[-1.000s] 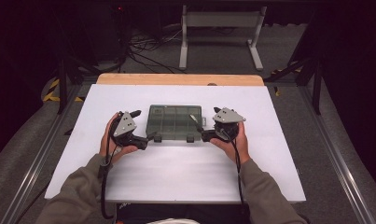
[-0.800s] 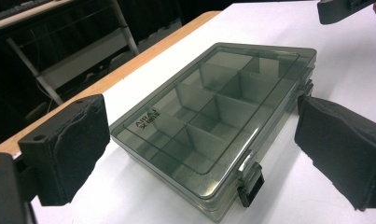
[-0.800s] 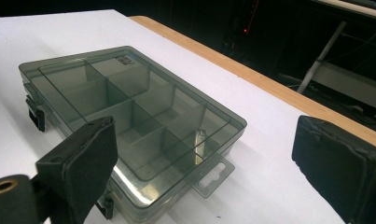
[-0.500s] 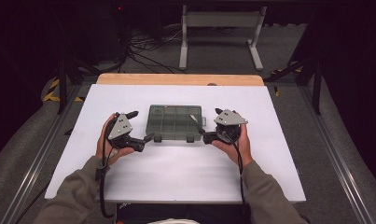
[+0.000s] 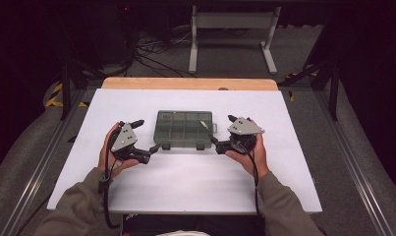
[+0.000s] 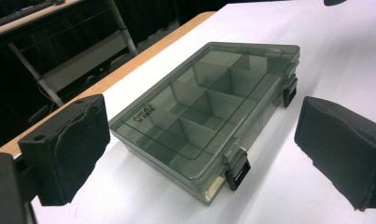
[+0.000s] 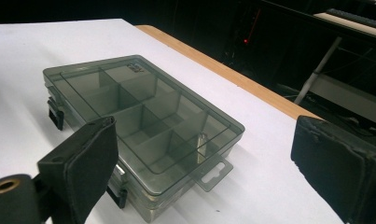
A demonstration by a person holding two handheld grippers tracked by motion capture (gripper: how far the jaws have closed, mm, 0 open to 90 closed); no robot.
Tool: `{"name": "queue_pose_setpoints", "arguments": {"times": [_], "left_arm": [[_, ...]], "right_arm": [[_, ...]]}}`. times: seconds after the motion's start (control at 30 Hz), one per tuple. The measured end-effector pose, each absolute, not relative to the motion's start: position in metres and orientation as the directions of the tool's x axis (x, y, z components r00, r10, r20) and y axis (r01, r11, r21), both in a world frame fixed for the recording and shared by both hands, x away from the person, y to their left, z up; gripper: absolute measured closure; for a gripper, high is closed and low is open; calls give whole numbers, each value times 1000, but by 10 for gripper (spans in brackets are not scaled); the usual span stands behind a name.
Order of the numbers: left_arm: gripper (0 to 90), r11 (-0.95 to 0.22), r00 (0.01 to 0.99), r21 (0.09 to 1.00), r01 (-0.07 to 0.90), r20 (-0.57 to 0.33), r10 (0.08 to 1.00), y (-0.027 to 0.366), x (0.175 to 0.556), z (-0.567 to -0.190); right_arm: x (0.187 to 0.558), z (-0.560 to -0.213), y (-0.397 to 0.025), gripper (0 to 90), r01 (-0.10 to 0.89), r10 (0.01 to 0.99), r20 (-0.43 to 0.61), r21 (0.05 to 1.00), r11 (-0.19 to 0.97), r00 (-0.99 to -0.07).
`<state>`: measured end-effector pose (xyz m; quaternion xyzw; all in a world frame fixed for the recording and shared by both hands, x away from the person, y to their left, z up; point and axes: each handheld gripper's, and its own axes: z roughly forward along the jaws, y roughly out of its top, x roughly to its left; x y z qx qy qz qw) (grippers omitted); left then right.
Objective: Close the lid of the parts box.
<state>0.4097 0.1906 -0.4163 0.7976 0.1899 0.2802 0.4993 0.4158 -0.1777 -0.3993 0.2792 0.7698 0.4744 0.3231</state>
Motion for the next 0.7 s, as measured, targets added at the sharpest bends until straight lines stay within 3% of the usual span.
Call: {"name": "queue_pose_setpoints", "arguments": {"times": [0.7], "left_arm": [[42, -430, 774, 903, -5, 276, 570, 194, 395, -418]], "right_arm": [[404, -398, -180, 75, 102, 724, -264, 902, 419, -638]]}}
